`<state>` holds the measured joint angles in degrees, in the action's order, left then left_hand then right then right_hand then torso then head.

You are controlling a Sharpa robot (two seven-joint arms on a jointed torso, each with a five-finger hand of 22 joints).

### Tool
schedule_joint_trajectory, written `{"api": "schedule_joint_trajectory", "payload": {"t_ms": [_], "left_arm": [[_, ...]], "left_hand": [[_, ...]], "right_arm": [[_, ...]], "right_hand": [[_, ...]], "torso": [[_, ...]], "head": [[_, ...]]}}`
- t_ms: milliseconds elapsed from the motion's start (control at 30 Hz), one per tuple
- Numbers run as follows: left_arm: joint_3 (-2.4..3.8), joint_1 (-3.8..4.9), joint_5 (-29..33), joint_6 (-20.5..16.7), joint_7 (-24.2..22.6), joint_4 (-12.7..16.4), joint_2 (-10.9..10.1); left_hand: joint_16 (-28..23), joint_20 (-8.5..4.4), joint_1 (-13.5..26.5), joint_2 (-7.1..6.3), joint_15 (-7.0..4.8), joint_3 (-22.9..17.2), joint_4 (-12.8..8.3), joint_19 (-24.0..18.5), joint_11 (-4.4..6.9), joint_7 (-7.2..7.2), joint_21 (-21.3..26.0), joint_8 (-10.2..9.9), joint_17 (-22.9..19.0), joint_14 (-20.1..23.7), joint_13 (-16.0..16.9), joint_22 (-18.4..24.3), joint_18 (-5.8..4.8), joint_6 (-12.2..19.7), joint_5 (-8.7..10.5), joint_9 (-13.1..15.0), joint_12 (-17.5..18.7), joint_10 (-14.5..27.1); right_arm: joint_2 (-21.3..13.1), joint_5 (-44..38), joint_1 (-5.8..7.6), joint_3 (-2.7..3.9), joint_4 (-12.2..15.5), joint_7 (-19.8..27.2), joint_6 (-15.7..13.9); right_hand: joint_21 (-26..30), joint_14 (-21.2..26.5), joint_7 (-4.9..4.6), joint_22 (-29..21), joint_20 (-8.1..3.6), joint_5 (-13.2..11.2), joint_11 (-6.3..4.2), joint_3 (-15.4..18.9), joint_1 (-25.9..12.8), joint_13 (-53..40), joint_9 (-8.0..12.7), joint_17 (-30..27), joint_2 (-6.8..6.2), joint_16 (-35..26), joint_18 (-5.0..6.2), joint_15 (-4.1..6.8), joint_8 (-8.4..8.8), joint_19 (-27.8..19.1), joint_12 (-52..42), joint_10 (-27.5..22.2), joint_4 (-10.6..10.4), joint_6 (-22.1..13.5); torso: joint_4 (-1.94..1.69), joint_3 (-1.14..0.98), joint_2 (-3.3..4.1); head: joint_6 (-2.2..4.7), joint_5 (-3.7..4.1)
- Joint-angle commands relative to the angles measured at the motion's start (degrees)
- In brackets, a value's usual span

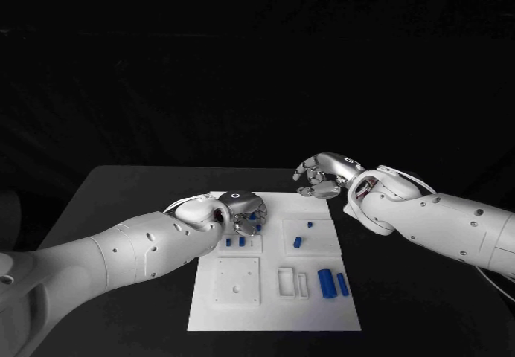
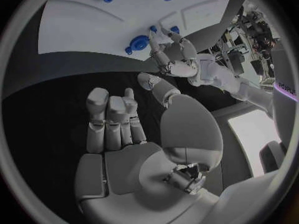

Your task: Assemble the parts on the task board

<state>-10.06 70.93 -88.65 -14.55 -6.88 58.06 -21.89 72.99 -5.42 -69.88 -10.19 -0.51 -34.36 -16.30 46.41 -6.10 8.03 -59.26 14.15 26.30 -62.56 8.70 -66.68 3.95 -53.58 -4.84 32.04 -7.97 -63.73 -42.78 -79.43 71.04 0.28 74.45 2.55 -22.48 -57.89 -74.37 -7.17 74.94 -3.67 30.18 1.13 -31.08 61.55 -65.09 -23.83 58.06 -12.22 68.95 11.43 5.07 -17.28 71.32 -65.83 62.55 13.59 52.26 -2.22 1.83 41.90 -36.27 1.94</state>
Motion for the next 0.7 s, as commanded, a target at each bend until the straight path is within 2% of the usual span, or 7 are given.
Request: {"api": "schedule_joint_trajectory", "payload": {"t_ms": [33,400,700], "left_arm": [[0.03,-0.26,-0.61,-0.61,-0.81,-0.56,0.64],[0.00,-0.42,-0.66,0.56,-0.43,-1.73,1.06],[-0.08,-0.45,-1.02,1.59,0.04,-2.19,1.49]], "left_hand": [[0.53,-0.69,-0.27,-0.34,0.11,-0.09,0.15,0.38,0.00,0.24,-0.43,-0.19,0.12,-0.29,-0.14,-0.11,1.94,0.33,-0.08,-0.11,0.32,-0.42],[1.55,-0.74,-0.32,0.27,-0.04,-0.19,0.20,0.92,0.16,0.21,-0.98,-0.12,0.44,-0.68,-0.28,-0.51,2.22,0.17,0.03,-0.34,0.58,-1.37],[2.53,-0.98,-0.27,1.23,-0.36,-0.25,0.26,1.41,0.49,0.15,-1.47,-0.02,0.70,-1.14,-0.31,-0.89,2.43,-0.01,0.14,-0.57,0.65,-2.55]], "right_arm": [[0.01,-0.14,-0.02,0.02,0.16,0.11,0.10],[0.04,-0.16,-0.02,0.02,0.15,0.09,0.22],[0.11,-0.17,-0.02,0.02,0.19,0.08,0.27]], "right_hand": [[0.37,0.00,-0.42,0.62,-0.26,0.20,-0.04,-0.01,0.15,0.10,0.01,-0.07,-0.19,-0.22,3.57,0.15,0.14,0.01,0.32,-0.40,-0.27,-0.20],[0.38,-0.02,-0.42,0.61,-0.26,0.19,-0.05,0.00,0.15,0.14,0.00,-0.07,-0.19,-0.24,3.57,0.16,0.13,0.03,0.34,-0.37,-0.29,-0.17],[0.39,-0.03,-0.41,0.61,-0.26,0.18,-0.05,0.01,0.14,0.17,-0.01,-0.08,-0.19,-0.24,3.57,0.16,0.11,0.04,0.35,-0.35,-0.31,-0.15]], "torso": [[-0.01,0.02,0.01],[-0.02,-0.07,-0.09],[-0.03,-0.04,-0.08]], "head": [[-0.07,0.10],[-0.26,0.24],[-0.27,0.29]]}}
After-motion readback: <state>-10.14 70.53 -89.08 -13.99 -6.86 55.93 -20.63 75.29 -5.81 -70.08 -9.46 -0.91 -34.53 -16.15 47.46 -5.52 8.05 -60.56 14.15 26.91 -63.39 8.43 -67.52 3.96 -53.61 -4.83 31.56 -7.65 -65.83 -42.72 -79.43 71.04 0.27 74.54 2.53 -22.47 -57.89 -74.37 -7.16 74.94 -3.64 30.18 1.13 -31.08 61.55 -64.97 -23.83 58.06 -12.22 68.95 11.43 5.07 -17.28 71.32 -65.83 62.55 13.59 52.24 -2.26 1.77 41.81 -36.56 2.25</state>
